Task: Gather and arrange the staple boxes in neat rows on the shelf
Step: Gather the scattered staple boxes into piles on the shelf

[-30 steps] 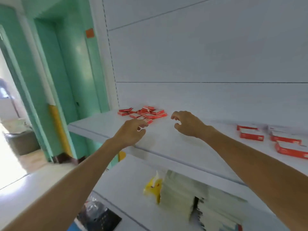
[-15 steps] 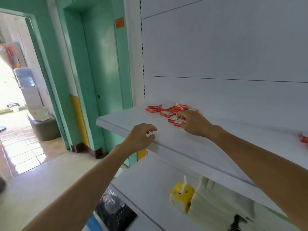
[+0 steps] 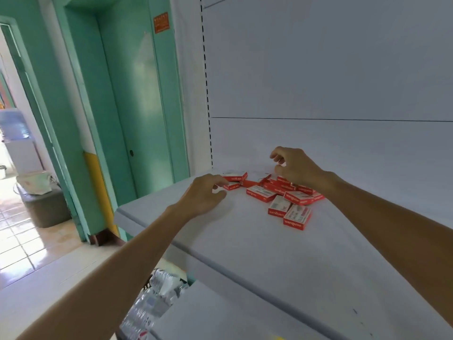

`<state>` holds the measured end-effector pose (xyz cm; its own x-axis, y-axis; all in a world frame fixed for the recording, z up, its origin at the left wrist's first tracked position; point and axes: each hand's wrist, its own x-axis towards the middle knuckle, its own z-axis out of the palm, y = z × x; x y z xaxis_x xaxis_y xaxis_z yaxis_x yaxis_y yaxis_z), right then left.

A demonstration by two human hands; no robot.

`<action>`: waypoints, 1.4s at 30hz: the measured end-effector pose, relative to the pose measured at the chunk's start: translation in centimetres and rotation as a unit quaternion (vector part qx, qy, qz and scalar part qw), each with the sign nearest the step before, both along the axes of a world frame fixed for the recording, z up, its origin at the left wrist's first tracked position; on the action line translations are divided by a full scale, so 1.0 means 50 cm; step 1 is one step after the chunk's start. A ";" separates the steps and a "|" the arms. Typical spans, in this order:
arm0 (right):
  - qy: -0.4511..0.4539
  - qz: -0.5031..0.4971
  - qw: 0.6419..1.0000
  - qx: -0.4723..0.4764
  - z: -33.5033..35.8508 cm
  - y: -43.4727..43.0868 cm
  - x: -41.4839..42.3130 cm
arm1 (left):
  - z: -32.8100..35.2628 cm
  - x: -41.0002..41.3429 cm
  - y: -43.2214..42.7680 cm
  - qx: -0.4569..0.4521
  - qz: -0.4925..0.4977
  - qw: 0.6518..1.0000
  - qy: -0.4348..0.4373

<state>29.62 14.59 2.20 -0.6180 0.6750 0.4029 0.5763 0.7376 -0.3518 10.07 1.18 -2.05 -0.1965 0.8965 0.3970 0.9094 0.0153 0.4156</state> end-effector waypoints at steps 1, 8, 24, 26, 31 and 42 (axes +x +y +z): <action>-0.006 0.001 1.000 -0.002 -0.002 0.012 -0.014 | 0.000 -0.015 0.018 0.002 -0.003 1.000 -0.001; -0.039 -0.031 0.998 -0.023 -0.004 0.077 -0.095 | 0.006 -0.078 0.139 -0.015 -0.046 0.999 -0.013; -0.255 -0.104 0.961 -0.033 -0.026 0.099 -0.168 | 0.008 -0.150 0.255 -0.092 -0.178 0.978 -0.059; -0.274 -0.121 0.954 -0.020 -0.033 0.096 -0.176 | 0.009 -0.158 0.253 -0.094 -0.194 0.975 -0.053; -0.278 -0.145 0.949 -0.011 -0.040 0.087 -0.188 | 0.003 -0.170 0.256 -0.099 -0.219 0.971 0.001; -0.281 -0.163 0.945 -0.024 -0.036 0.069 -0.209 | 0.001 -0.196 0.230 -0.093 -0.243 0.965 -0.021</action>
